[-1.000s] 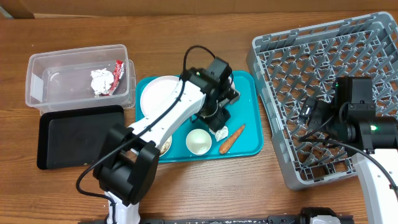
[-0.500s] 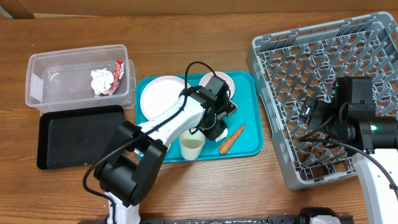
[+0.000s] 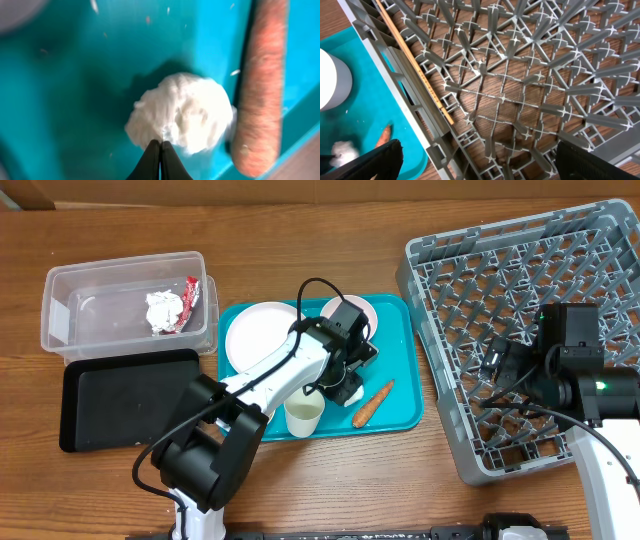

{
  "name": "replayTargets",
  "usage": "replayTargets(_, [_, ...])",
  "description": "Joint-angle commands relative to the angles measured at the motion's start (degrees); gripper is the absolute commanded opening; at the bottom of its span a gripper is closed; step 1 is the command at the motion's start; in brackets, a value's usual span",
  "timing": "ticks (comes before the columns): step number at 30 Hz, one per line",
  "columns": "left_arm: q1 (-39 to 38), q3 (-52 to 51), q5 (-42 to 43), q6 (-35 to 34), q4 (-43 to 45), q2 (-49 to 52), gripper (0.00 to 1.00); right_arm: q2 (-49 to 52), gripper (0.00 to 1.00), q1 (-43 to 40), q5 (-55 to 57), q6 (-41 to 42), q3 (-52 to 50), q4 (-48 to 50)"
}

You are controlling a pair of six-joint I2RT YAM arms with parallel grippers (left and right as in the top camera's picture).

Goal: Sort waste into correct bins and load items into the dishwasher

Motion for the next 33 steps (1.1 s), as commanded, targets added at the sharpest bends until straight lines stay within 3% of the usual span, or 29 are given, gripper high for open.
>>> replayTargets(1, [0.02,7.67,-0.74,-0.59,-3.23,-0.61,0.04,-0.63,1.0,-0.44,-0.04,0.28,1.44,0.11])
replayTargets(16, [6.4,26.1,-2.1,-1.27,-20.33,-2.86,0.04,-0.63,1.0,-0.44,-0.02,0.26,1.44,0.09])
replayTargets(24, [19.67,26.1,-4.9,-3.76,-20.72,-10.16,0.04,-0.63,1.0,-0.44,-0.02,0.26,1.44,0.09])
replayTargets(33, [40.7,26.08,-4.81,-5.86,-19.58,-10.69,0.04,-0.63,1.0,-0.44,-0.02,0.26,1.44,0.11])
